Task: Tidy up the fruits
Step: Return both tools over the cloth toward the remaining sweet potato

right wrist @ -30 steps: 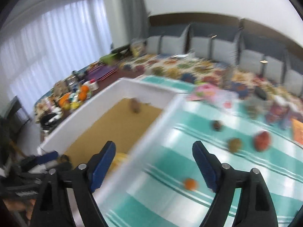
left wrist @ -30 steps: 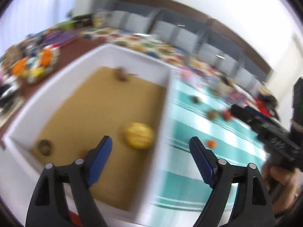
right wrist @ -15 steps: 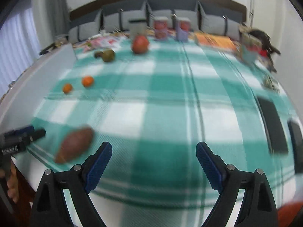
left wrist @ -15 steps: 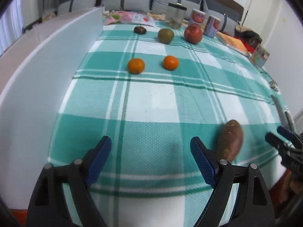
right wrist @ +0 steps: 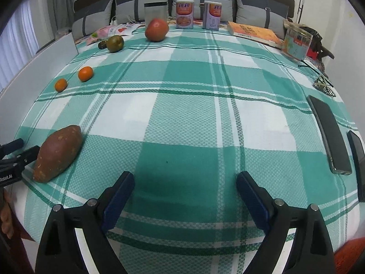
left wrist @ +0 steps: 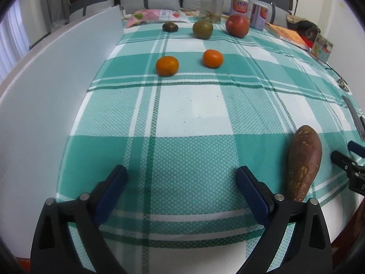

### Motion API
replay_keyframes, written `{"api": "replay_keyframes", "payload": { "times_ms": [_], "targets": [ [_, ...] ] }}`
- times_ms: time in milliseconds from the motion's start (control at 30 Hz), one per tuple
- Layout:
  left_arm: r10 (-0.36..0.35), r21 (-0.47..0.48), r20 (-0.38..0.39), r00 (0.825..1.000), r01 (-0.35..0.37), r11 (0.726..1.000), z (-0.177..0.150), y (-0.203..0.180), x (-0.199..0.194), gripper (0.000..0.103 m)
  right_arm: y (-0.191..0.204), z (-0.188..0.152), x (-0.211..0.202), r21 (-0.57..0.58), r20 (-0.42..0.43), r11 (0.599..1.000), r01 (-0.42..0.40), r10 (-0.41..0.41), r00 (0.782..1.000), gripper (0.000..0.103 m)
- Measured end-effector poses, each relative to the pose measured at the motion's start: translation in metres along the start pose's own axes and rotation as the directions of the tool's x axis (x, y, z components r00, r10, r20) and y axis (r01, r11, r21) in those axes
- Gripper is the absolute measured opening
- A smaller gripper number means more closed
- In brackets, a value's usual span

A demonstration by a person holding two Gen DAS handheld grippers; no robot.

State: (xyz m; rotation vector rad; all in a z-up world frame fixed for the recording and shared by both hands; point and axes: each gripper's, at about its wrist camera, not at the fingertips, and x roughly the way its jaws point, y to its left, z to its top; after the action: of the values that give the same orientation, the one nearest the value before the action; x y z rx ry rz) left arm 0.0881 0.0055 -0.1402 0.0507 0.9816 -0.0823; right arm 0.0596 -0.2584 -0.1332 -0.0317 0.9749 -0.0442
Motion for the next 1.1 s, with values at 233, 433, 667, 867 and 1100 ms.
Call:
{"api": "replay_keyframes", "payload": {
  "times_ms": [233, 433, 667, 867, 1100],
  "targets": [
    [0.009, 0.011, -0.001, 1.0, -0.009, 1.0, 0.0003, -0.0008, 0.001, 0.099, -0.0028, -0.0051, 0.0031, 0.03, 0.014, 1.0, 0.005, -0.005, 1.0, 0.103],
    [0.016, 0.015, -0.002, 1.0, -0.016, 1.0, 0.0007, -0.0006, 0.0019, 0.102, -0.0024, -0.0047, 0.0033, 0.03, 0.02, 1.0, 0.007, -0.008, 1.0, 0.103],
    [0.018, 0.016, -0.006, 1.0, -0.017, 1.0, 0.0014, -0.0008, 0.0026, 0.102, -0.0024, -0.0049, 0.0037, 0.03, 0.03, 0.999, 0.01, -0.011, 1.0, 0.103],
    [0.018, 0.016, -0.005, 1.0, -0.018, 1.0, 0.0015, -0.0009, 0.0024, 0.102, -0.0023, -0.0049, 0.0038, 0.03, 0.03, 0.999, 0.01, -0.011, 0.999, 0.103],
    [0.018, 0.016, -0.005, 1.0, -0.018, 1.0, 0.0016, -0.0011, 0.0023, 0.102, -0.0023, -0.0049, 0.004, 0.03, 0.029, 1.0, 0.01, -0.011, 1.0, 0.103]
  ]
}}
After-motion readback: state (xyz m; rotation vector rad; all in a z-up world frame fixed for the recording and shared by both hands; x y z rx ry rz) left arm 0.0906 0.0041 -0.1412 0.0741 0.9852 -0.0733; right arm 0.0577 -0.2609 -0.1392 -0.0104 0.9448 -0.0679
